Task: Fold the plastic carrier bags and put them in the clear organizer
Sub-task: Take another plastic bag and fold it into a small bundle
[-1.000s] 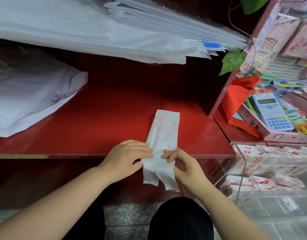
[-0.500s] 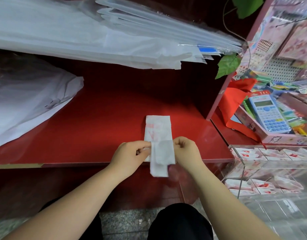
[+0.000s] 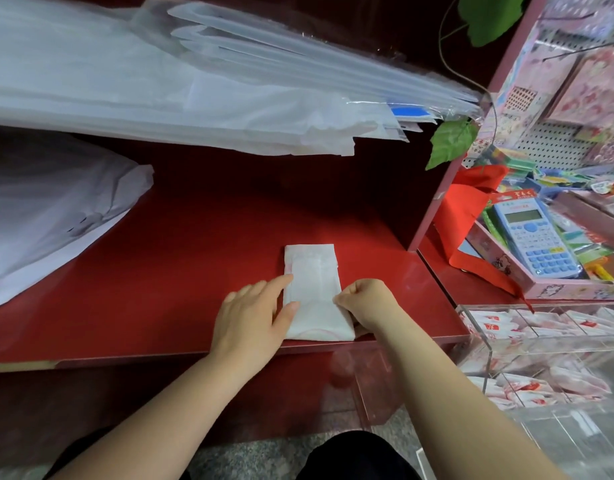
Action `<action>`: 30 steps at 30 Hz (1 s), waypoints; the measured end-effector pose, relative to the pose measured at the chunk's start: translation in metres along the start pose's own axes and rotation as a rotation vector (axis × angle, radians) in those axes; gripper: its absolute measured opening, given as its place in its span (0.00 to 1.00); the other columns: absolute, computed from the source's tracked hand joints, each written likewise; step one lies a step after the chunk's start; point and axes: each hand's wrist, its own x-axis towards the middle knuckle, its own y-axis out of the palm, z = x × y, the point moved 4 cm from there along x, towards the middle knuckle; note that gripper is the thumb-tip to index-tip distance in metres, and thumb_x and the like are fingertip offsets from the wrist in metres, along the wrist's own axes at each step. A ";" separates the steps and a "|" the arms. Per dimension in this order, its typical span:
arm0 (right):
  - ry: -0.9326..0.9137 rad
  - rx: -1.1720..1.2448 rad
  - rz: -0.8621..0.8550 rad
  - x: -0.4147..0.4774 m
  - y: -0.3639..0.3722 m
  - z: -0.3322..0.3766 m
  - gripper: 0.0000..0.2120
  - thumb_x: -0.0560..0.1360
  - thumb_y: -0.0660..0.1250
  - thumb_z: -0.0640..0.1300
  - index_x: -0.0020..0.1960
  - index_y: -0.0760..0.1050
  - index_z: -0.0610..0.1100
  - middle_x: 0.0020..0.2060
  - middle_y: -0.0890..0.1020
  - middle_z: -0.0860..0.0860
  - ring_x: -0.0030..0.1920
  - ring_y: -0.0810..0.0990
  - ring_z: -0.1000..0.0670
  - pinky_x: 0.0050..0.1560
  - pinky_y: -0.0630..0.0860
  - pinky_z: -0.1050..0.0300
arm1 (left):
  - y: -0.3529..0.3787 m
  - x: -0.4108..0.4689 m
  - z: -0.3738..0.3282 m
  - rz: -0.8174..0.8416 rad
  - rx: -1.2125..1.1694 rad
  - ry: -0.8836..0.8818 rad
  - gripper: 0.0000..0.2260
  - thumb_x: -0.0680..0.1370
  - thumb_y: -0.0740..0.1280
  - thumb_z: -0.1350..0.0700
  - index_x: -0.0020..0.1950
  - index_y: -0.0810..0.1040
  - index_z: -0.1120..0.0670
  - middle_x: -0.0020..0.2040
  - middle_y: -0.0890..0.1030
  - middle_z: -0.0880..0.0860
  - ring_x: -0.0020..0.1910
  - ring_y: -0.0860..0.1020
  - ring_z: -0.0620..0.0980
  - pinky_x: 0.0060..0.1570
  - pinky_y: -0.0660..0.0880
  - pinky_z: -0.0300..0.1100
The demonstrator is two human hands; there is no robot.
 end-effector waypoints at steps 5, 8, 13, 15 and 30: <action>0.003 -0.023 0.042 -0.001 0.002 0.005 0.13 0.75 0.61 0.34 0.32 0.67 0.42 0.29 0.73 0.45 0.28 0.73 0.47 0.28 0.75 0.55 | 0.030 -0.030 -0.011 0.125 0.193 0.478 0.24 0.73 0.55 0.41 0.63 0.70 0.53 0.61 0.78 0.54 0.63 0.69 0.50 0.66 0.56 0.46; -0.013 -0.009 0.030 -0.002 0.001 0.008 0.11 0.75 0.60 0.34 0.35 0.67 0.42 0.30 0.73 0.46 0.29 0.73 0.48 0.29 0.76 0.54 | 0.038 -0.030 -0.011 0.365 0.296 0.373 0.29 0.70 0.54 0.40 0.60 0.78 0.55 0.59 0.79 0.53 0.60 0.77 0.49 0.66 0.60 0.44; -0.133 0.167 -0.189 -0.010 -0.006 -0.004 0.08 0.75 0.61 0.36 0.53 0.66 0.42 0.33 0.73 0.51 0.31 0.73 0.54 0.33 0.73 0.59 | 0.038 -0.024 -0.018 0.399 0.316 0.279 0.31 0.78 0.56 0.41 0.77 0.48 0.50 0.76 0.44 0.52 0.74 0.42 0.47 0.67 0.34 0.44; -0.425 0.136 -0.362 -0.026 -0.009 -0.009 0.13 0.74 0.64 0.38 0.57 0.69 0.40 0.39 0.75 0.55 0.40 0.75 0.54 0.44 0.71 0.65 | 0.038 -0.022 -0.019 0.370 0.286 0.234 0.31 0.79 0.57 0.43 0.76 0.44 0.46 0.77 0.42 0.51 0.75 0.41 0.48 0.68 0.34 0.42; -1.124 -0.382 -0.214 -0.062 0.021 -0.032 0.14 0.66 0.60 0.41 0.44 0.82 0.40 0.43 0.85 0.48 0.50 0.77 0.52 0.55 0.69 0.62 | 0.009 -0.042 0.001 -0.080 -0.135 0.361 0.12 0.67 0.65 0.51 0.43 0.84 0.54 0.44 0.84 0.47 0.52 0.74 0.43 0.62 0.58 0.31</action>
